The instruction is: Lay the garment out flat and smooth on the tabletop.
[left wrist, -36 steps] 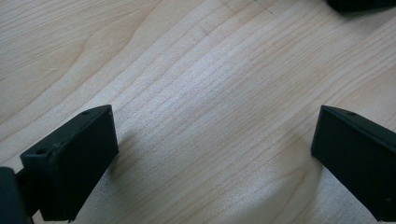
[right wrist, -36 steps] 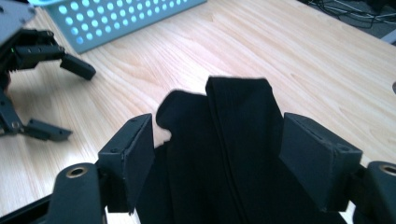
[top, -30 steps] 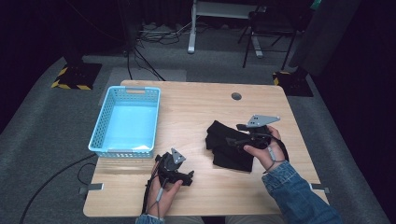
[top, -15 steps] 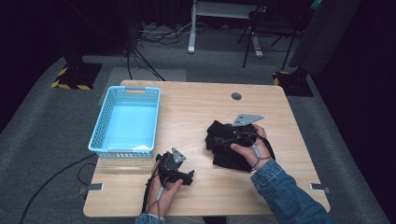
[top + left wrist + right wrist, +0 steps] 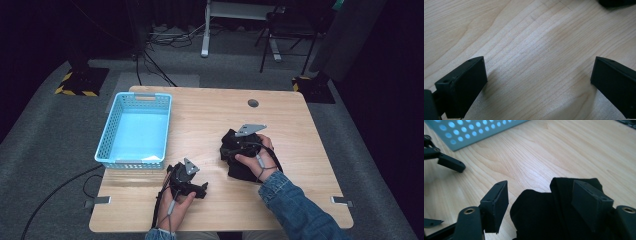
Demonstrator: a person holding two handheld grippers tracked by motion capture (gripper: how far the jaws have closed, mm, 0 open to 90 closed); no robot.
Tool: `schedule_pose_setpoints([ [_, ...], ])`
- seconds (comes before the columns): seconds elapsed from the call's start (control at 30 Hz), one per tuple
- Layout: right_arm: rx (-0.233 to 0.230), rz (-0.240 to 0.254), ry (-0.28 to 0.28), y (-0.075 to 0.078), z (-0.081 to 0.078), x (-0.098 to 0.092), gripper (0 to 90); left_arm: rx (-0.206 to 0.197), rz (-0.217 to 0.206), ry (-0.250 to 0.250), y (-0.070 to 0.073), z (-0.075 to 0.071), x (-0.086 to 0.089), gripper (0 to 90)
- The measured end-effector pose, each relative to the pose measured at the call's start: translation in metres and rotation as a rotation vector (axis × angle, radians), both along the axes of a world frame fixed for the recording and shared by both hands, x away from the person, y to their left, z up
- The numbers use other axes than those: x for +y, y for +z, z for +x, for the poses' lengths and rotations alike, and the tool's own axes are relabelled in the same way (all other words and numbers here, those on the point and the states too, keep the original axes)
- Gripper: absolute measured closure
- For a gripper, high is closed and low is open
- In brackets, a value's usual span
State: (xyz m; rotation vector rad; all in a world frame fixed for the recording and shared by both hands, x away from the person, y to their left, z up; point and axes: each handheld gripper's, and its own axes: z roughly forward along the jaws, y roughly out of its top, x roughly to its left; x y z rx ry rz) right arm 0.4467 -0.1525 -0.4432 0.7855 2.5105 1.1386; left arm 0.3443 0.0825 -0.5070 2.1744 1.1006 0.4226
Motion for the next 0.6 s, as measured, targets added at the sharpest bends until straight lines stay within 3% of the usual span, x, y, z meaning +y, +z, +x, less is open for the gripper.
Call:
schedule_pose_setpoints([
  [0.1, 0.011, -0.014, -0.004, -0.006, 0.003, 0.002, 33.6, -0.003, 0.0, -0.003, 0.0, 0.0, 0.0, 0.4],
  [0.17, 0.019, -0.064, -0.008, -0.014, 0.008, 0.004, 45.8, -0.003, -0.001, -0.004, 0.0, 0.001, 0.0, 0.4],
  [0.2, 0.019, -0.064, -0.008, -0.014, 0.008, 0.004, 45.8, -0.003, -0.001, -0.004, 0.0, 0.001, 0.0, 0.4],
  [0.23, 0.053, -0.078, 0.013, -0.018, 0.01, 0.004, 71.4, -0.003, -0.001, -0.004, 0.0, 0.0, 0.0, 0.4],
  [0.27, 0.053, -0.078, 0.013, -0.018, 0.01, 0.004, 71.4, -0.003, -0.001, -0.004, 0.0, 0.0, 0.0, 0.4],
  [0.33, 0.048, -0.093, 0.011, -0.018, 0.01, 0.003, 83.7, -0.002, -0.002, -0.003, 0.0, 0.001, 0.0, 0.4],
  [0.47, 0.011, -0.109, 0.0, -0.009, 0.007, 0.001, 86.5, -0.002, -0.005, -0.007, 0.0, 0.002, -0.002, 0.4],
  [0.6, -0.02, -0.082, -0.013, 0.004, 0.001, -0.006, 86.5, -0.002, -0.003, -0.012, 0.0, 0.003, -0.004, 0.4],
])
